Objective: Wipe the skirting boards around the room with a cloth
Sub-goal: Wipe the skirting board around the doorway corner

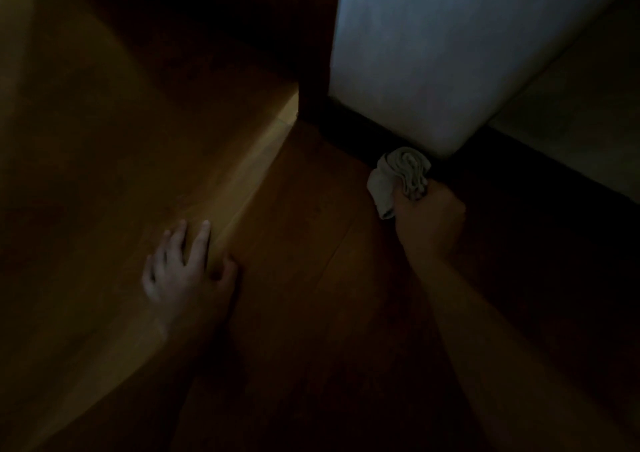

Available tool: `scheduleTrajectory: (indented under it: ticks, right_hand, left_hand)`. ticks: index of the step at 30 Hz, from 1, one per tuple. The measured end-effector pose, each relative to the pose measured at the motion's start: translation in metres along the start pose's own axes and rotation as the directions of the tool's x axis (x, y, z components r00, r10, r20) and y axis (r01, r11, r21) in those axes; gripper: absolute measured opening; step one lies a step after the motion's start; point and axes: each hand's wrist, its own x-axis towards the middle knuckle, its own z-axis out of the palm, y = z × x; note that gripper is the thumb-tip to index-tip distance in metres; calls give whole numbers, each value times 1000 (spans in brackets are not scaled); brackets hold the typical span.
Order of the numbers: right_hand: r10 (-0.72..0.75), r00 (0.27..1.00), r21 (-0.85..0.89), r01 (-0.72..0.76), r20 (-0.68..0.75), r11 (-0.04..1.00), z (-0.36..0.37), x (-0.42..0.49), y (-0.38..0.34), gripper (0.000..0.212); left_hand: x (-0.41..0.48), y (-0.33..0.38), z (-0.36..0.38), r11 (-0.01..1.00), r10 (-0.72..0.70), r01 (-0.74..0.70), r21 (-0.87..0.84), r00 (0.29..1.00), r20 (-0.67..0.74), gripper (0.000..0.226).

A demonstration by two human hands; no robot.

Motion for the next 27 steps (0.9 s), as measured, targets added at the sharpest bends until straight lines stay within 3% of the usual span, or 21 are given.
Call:
scheduleTrajectory:
  ticks: [8,15,19,24,27]
  right_hand:
    - [-10,997,-117,1,-75,993,-23,-4,25,38]
    - [21,1000,-76,-22,-24,997,-22,-3,15,40]
    - [20,998,-181,-32,-65,983,-41,-8,24,37]
    - [152,988,-173,-156,-36,972,-33,-11,3,39]
    - [158,987,-193,-150,29,970,-46,-2,3,40]
  left_hand:
    - [0,3,-4,999,-17,17,-32,1000,-12,60]
    - [-3,7,-8,999,-5,5,-52,1000,-1,59]
    - [0,0,-4,1000,11,-11,-21,1000,-2,62]
    - [2,-5,1,1000,2,-3,-14,1000,-18,63]
    - [3,-8,3,1000,9,-9,-8,1000,-3,63]
